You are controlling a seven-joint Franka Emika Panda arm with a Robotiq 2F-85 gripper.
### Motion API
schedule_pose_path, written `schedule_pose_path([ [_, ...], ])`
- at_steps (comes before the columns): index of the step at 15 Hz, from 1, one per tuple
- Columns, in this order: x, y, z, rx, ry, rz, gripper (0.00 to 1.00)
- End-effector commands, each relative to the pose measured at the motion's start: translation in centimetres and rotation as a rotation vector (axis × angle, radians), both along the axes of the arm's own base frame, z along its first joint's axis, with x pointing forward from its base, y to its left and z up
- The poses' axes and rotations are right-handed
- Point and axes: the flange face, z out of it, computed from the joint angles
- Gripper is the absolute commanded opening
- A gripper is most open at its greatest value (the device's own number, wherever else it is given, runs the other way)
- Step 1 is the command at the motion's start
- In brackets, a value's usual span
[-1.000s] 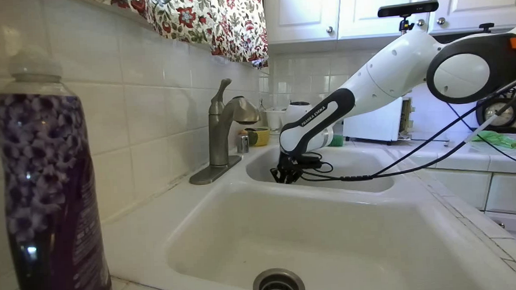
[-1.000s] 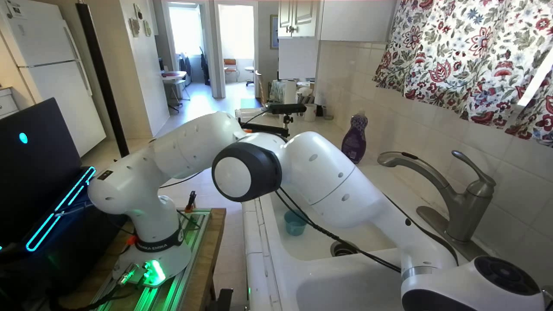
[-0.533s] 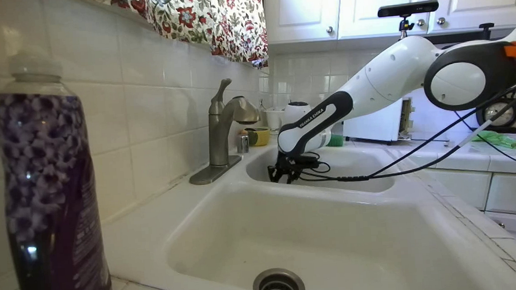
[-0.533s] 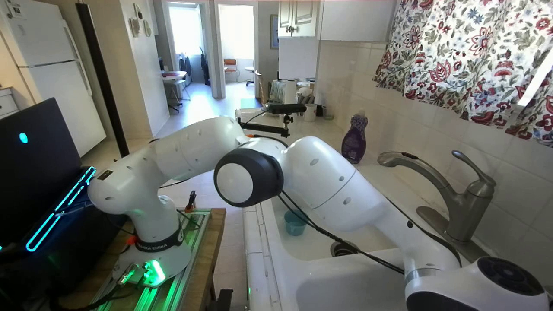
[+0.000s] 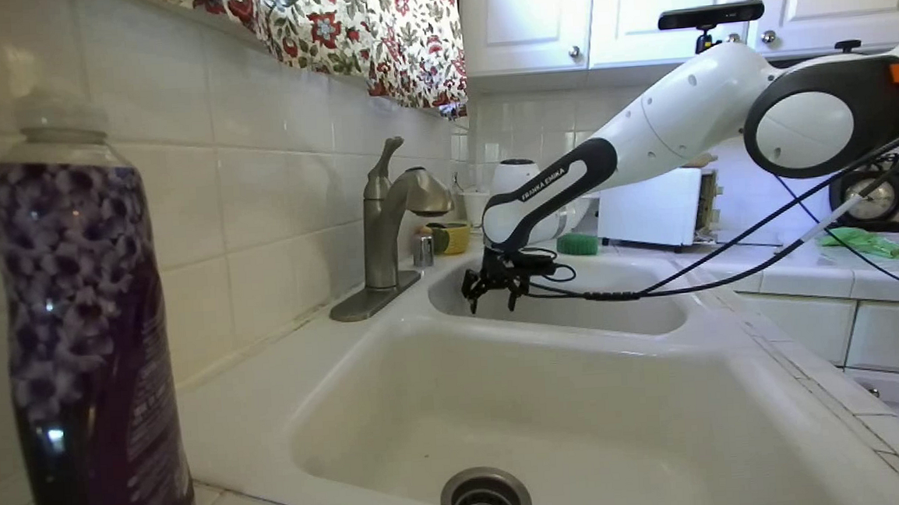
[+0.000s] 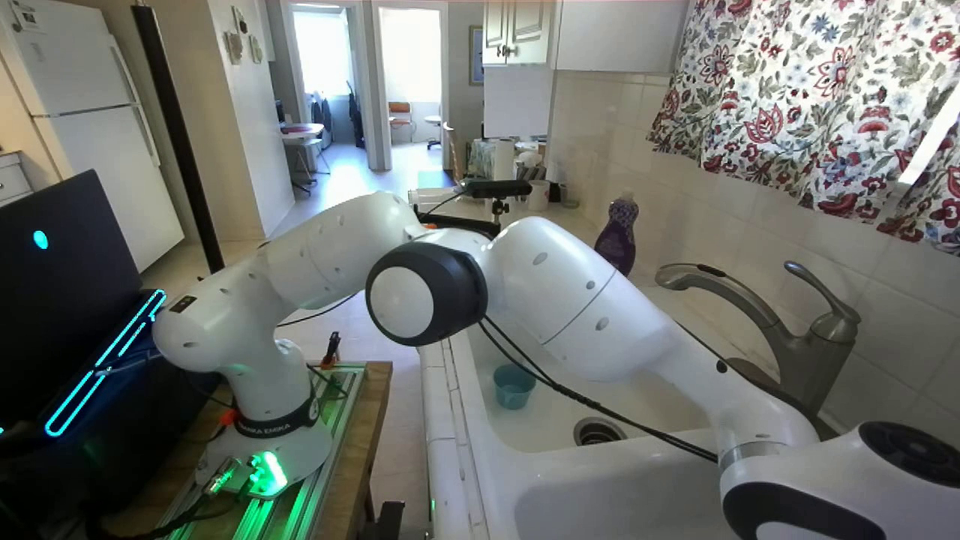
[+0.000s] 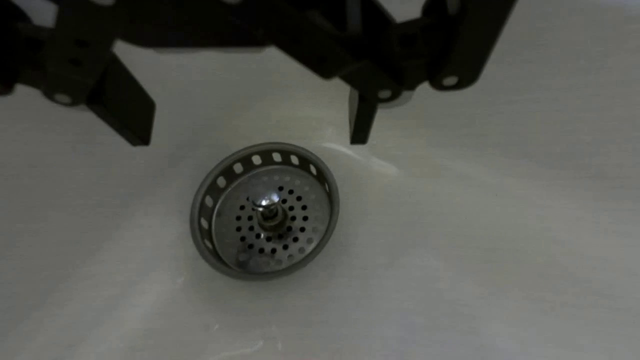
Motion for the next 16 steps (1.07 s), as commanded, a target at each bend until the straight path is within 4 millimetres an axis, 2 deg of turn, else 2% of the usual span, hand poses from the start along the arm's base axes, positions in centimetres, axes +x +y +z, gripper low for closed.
schedule_pose_path([
  [1, -1.3, 0.3, 3.3, 0.033, 0.023, 0.012, 1.0],
  [9, -5.8, 1.9, 10.4, 0.163, 0.153, 0.241, 1.0],
  [16, -11.0, 5.7, 15.3, 0.236, 0.231, 0.448, 1.0],
])
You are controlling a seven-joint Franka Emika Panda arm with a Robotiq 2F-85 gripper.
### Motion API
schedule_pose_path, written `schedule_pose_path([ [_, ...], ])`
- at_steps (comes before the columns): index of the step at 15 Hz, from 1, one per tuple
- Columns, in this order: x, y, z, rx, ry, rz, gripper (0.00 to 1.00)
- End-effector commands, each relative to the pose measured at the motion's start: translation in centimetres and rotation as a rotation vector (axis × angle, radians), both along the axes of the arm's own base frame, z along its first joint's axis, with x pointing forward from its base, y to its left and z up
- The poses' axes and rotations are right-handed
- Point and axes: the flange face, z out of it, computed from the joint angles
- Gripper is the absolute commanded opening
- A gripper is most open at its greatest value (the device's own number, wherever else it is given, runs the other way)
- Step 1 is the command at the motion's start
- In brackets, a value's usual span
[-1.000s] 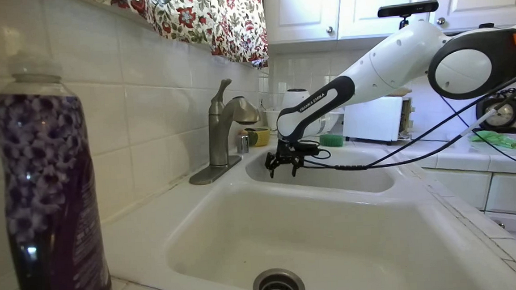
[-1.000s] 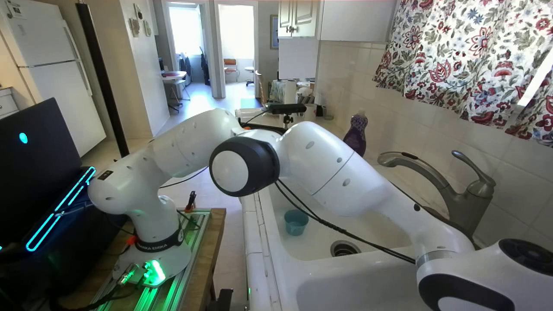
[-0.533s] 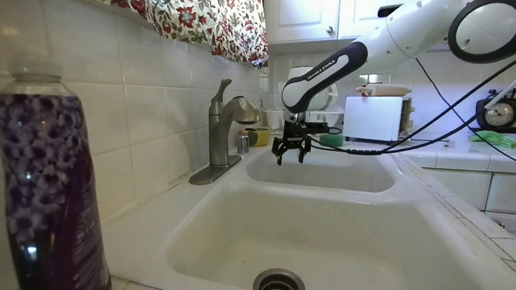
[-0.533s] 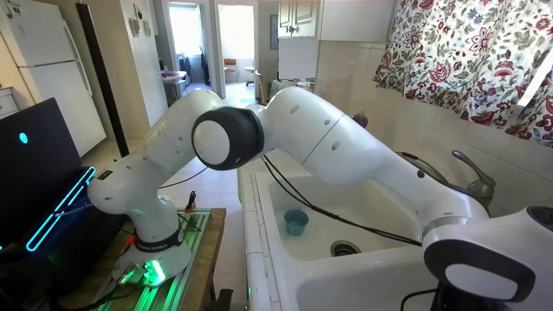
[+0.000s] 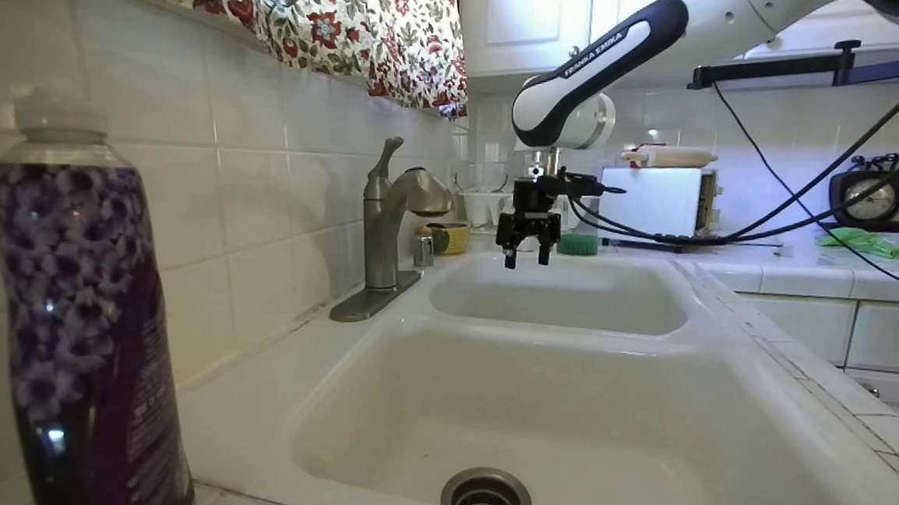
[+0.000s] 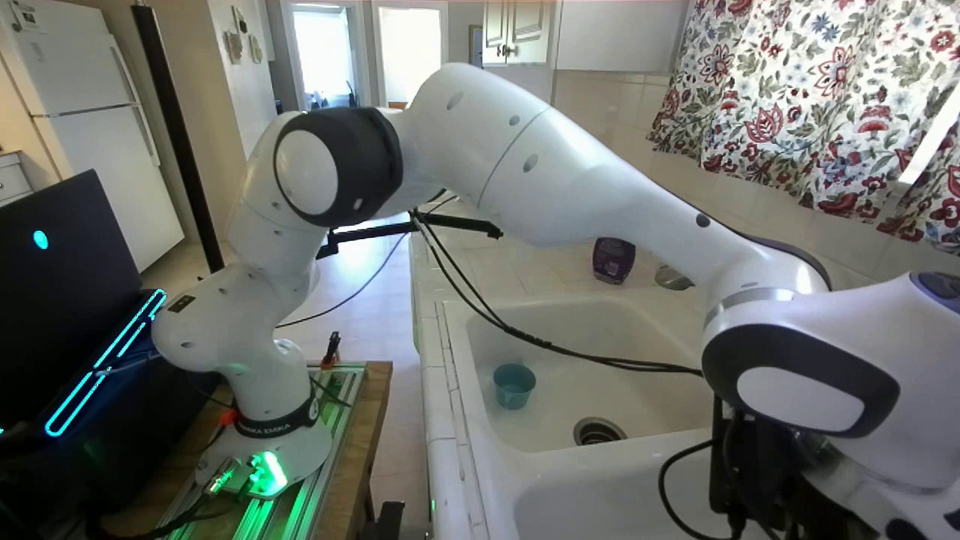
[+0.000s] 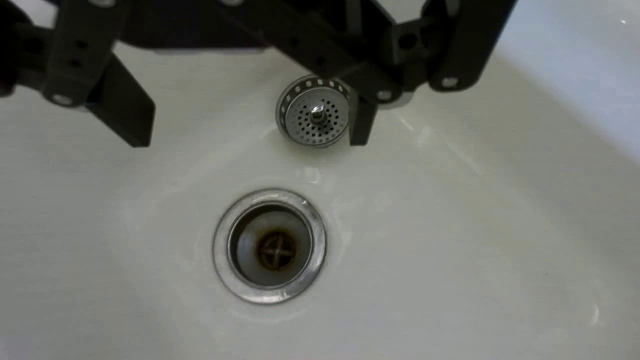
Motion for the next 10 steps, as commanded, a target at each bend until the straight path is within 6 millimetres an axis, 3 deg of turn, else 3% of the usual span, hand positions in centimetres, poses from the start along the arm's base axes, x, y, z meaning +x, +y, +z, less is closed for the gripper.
schedule_pose_path([
  [1, -4.4, 2.2, 2.7, 0.05, 0.034, 0.088, 1.0],
  [6, -8.0, 3.1, 5.2, 0.049, -0.001, 0.087, 1.0],
  [7, -5.6, 2.1, 4.5, 0.051, 0.017, 0.074, 1.0],
  [10, -7.1, 2.6, 5.3, 0.057, 0.008, 0.071, 1.0],
])
